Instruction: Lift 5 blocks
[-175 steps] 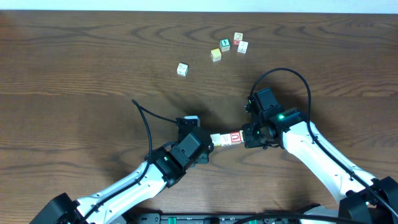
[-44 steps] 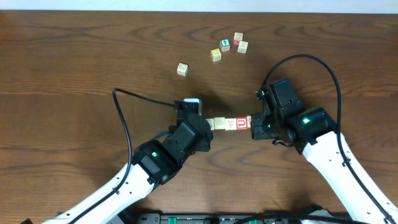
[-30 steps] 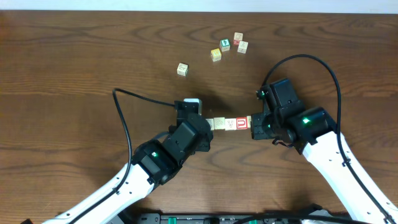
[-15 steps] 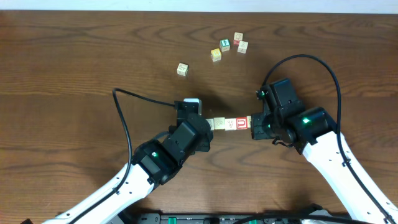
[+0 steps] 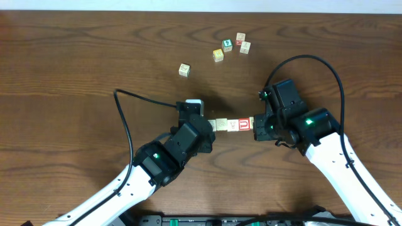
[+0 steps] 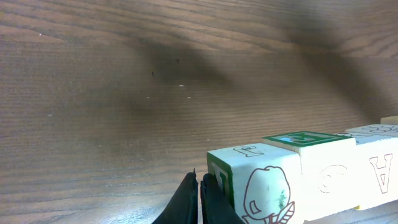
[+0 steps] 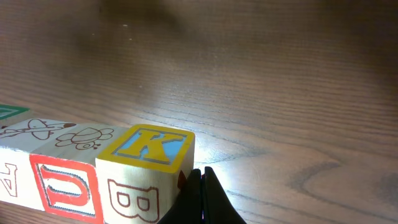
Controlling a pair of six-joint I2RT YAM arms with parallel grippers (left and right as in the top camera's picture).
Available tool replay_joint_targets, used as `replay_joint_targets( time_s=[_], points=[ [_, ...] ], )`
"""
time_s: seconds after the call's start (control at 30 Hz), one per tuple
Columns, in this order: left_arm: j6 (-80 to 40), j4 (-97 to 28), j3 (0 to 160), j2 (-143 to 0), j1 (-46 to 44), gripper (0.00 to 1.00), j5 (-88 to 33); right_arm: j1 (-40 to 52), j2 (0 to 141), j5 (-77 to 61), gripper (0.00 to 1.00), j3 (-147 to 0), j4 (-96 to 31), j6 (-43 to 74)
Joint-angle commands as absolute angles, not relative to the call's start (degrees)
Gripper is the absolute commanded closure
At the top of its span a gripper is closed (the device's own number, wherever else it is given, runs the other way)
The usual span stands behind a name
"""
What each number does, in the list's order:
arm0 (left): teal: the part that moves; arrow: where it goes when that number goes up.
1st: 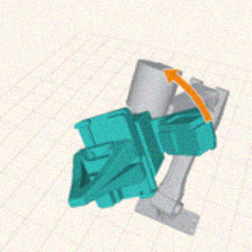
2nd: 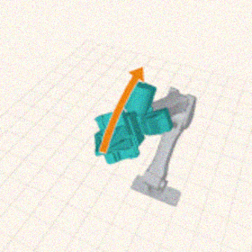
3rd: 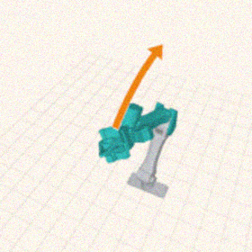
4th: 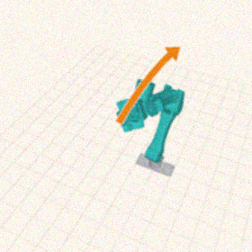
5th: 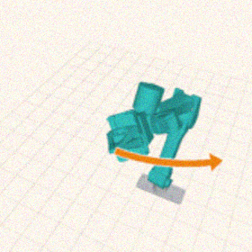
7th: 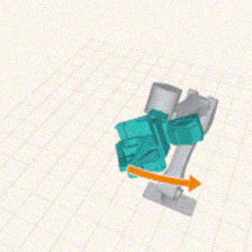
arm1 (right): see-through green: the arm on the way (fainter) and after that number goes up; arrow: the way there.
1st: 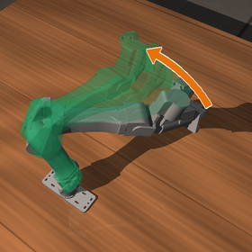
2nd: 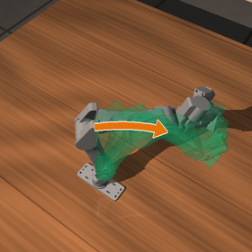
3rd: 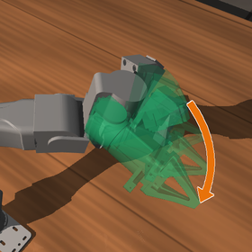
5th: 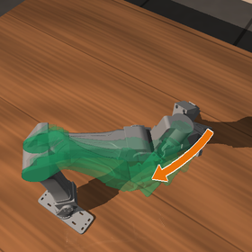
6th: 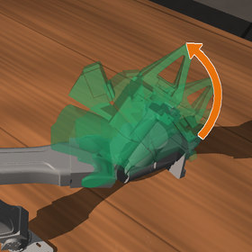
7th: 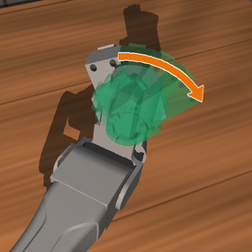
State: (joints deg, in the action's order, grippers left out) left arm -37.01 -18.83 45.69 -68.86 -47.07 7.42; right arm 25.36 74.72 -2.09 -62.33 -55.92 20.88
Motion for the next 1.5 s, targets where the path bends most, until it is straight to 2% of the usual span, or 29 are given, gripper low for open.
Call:
replay_joint_targets(
  time_s=[0.0, 1.47],
  points=[
    [-36.2, -16.0, 50.5, -67.6, -48.9, 0.93, -1.9, 28.6, 74.2, -16.8, 0.99, -64.2, -54.7, 21.2],
    [-36.2, -15.8, 50.5, -67.6, -48.9, 0.93, -1.9, 28.6, 73.4, -16.5, 0.99, -64.2, -54.9, 21.2]
  ],
)
